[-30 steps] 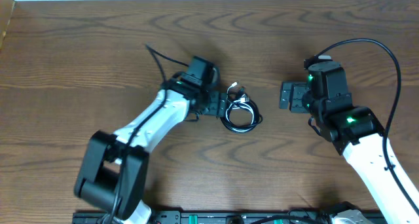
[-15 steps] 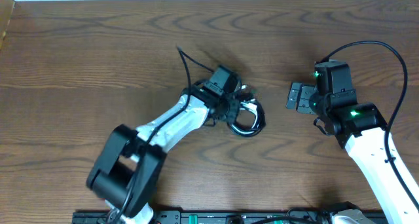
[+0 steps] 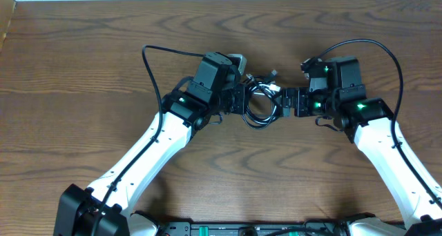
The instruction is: Untangle cables
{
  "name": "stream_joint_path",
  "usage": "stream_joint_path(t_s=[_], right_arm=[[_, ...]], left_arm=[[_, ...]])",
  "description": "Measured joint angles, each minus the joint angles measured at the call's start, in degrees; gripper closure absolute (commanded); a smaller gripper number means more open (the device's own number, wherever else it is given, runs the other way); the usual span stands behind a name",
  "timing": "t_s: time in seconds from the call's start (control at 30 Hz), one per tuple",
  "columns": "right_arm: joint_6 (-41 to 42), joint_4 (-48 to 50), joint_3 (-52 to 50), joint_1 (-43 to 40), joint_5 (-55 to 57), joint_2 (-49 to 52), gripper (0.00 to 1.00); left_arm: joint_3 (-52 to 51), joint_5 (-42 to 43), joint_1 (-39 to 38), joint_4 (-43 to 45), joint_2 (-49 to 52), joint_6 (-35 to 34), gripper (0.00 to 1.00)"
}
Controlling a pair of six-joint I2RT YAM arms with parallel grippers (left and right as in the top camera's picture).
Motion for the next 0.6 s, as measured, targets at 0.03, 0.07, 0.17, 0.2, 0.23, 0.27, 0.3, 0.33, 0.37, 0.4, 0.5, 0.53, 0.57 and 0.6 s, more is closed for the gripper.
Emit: stream_joint_path(t_s=[0.03,0.07,0.17,0.2,0.23,0.27,0.3,0.33,0.37,0.4,0.5,0.53,0.57,0.6], right_arm=[[0.33,0.28,0.0,0.0,-2.12,0.0,0.01],[0.85,0.39,0.0,0.02,-3.32,0.0,0.01],[3.37,0.5,0.0,0.0,-5.42,0.0,0.02],[4.24,0.5,0.0,0.0,-5.46,0.0,0.02],[5.16,0.52,0.0,0.0,-5.27,0.0,0.02],[5.73,0.57,0.0,0.0,-5.05,0.0,0.02],[5.99,0.57,0.0,0.0,-4.81,0.0,0.03],[6.38,0.61,0.0,0.0,-3.72,0.0,0.04],[6.47,0.7,0.0,0.0,-3.08,0.0,0.06],[6.67,1.33,0.0,0.0,-2.34,0.0,0.14],[7.13,4.15,0.0,0.0,-1.36,0.0,0.41],[7.43,4.63,0.0,0.0,-1.14,0.0,0.5],[7.8,4.92,0.0,0.04,-0.9,0.0,0.61],[8.52,5.09,0.0,0.15,-0.42,0.0,0.73]], left_arm=[[0.0,0.24,-0.04,0.66,0.0,-0.7,0.93],[0.0,0.48,-0.11,1.22,0.0,-1.36,0.93],[0.0,1.57,0.11,5.51,0.0,-4.22,0.93],[0.0,2.08,0.35,6.56,0.0,-4.96,0.93],[0.0,3.17,0.79,8.02,0.0,-6.16,0.93],[0.0,4.9,1.53,9.62,0.0,-7.69,0.93],[0.0,6.25,1.95,10.4,0.0,-8.55,0.93],[0.0,8.28,2.43,11.32,0.0,-9.16,0.92],[0.0,9.6,2.67,11.67,0.0,-9.73,0.92],[0.0,11.45,2.84,11.74,0.0,-10.4,0.93],[0.0,16.13,2.84,11.74,0.0,-11.47,0.92],[0.0,17.57,2.84,11.69,0.0,-11.82,0.92],[0.0,18.23,2.84,11.76,0.0,-12.02,0.92],[0.0,19.21,2.84,11.87,0.0,-12.28,0.92]])
